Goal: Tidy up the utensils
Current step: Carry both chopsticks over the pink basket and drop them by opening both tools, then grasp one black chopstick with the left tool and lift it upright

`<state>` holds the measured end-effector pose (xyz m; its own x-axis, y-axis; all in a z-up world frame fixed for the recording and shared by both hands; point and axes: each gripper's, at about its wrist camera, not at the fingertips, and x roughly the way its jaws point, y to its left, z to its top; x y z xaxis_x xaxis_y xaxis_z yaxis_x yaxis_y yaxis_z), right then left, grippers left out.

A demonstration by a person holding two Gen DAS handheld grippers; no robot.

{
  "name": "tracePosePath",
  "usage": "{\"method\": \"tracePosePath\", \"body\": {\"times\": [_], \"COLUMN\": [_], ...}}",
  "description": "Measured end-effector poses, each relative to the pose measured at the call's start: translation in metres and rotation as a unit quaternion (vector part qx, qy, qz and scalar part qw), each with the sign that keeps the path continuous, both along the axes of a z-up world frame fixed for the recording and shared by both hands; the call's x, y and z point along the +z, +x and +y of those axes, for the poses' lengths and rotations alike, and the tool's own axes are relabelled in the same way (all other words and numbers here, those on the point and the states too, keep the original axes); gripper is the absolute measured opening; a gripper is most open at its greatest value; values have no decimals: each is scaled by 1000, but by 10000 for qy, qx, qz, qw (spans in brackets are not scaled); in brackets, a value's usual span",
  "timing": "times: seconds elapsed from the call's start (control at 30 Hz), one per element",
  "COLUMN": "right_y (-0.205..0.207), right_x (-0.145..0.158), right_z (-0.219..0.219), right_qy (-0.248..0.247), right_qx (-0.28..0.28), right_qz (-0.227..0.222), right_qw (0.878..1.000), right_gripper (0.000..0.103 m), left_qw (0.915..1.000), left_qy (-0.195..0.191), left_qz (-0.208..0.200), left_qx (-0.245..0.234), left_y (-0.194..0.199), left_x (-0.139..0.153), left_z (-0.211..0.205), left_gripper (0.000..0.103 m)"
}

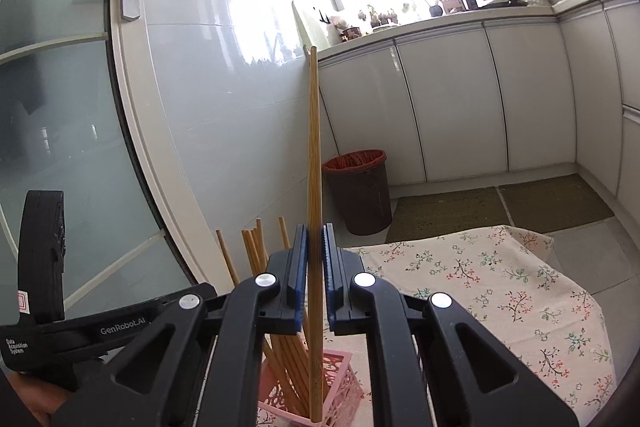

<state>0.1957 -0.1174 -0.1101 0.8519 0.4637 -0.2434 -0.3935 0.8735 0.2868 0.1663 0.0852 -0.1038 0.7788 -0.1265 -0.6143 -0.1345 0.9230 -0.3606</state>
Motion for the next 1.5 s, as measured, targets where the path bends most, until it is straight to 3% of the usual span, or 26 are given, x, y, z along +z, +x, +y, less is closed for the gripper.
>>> {"method": "tracePosePath", "body": {"times": [0.37, 0.53, 0.8, 1.0, 1.1, 1.2, 1.37, 1.5], "right_y": [10, 10, 12, 29, 36, 39, 49, 44], "right_x": [-26, -34, -4, 1, -8, -21, -52, -61], "right_z": [17, 30, -17, -63, -91, -112, -141, -163], "right_qy": [40, -273, 166, 179, 394, 256, 249, 418], "right_qx": [-327, -92, -452, -727, -722, -905, -1009, -1290], "right_qz": [-121, 56, 317, 1126, 1637, 2121, 3108, 3237], "right_qw": [9994, 9996, 9983, 9908, 9831, 9727, 9448, 9364], "right_gripper": [11, 11, 24, 26, 27, 28, 28, 28], "left_qw": [9992, 9990, 9984, 9946, 9923, 9887, 9761, 9662], "left_qy": [-368, -383, -231, -43, 75, 118, 407, 470], "left_qz": [133, 165, 12, 103, 232, 441, 808, 1168], "left_qx": [-72, -137, -519, -1032, -1217, -1429, -1976, -2249], "left_y": [1, 0, -7, -9, -10, -9, -13, -10], "left_x": [0, -1, 10, 8, 2, -7, -29, -52], "left_z": [13, 9, -11, -43, -63, -83, -131, -167], "left_gripper": [58, 58, 58, 58, 58, 58, 56, 50]}}
